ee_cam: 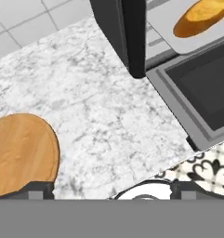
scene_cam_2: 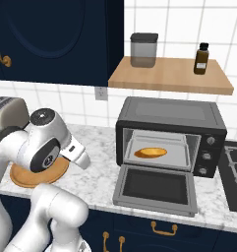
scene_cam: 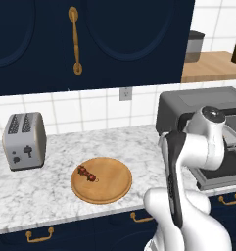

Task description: Pick up the kebab skewer and baguette bread, and place them inside the toaster oven. Close the toaster oven door and start by setting the timer.

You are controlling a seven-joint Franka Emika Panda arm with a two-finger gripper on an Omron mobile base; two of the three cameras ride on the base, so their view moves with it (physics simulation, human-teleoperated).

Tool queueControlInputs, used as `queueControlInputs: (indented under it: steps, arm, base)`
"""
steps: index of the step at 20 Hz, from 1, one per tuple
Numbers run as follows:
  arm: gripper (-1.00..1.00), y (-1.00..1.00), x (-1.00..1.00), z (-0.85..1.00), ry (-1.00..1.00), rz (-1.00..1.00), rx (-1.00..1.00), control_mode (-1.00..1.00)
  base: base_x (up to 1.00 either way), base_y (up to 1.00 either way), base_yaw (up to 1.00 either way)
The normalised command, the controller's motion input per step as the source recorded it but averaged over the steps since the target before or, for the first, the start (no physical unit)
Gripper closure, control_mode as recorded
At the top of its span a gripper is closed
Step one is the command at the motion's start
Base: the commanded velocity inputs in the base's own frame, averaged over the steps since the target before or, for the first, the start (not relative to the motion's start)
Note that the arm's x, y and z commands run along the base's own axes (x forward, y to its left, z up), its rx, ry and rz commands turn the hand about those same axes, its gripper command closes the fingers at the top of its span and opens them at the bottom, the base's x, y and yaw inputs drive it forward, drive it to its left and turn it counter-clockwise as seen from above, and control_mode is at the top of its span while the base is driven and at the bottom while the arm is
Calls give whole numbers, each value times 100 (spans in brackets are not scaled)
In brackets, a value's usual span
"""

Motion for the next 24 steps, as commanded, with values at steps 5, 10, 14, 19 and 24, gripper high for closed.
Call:
queueControlInputs:
  steps: [5, 10, 14, 19, 24]
  arm:
    - [-100, 58, 0, 0, 3, 16, -16, -100]
    - [-100, 60, 0, -11, 2, 14, -12, -100]
    - [-100, 49, 8, -13, 7, 24, 2, -100]
    - [-100, 58, 18, -4, 17, 21, 1, -100]
    - [-100, 65, 12, -14, 17, 11, 0, -100]
  base:
    - [0, 0, 0]
    - [0, 0, 0]
    - [0, 0, 0]
    - [0, 0, 0]
    - [0, 0, 0]
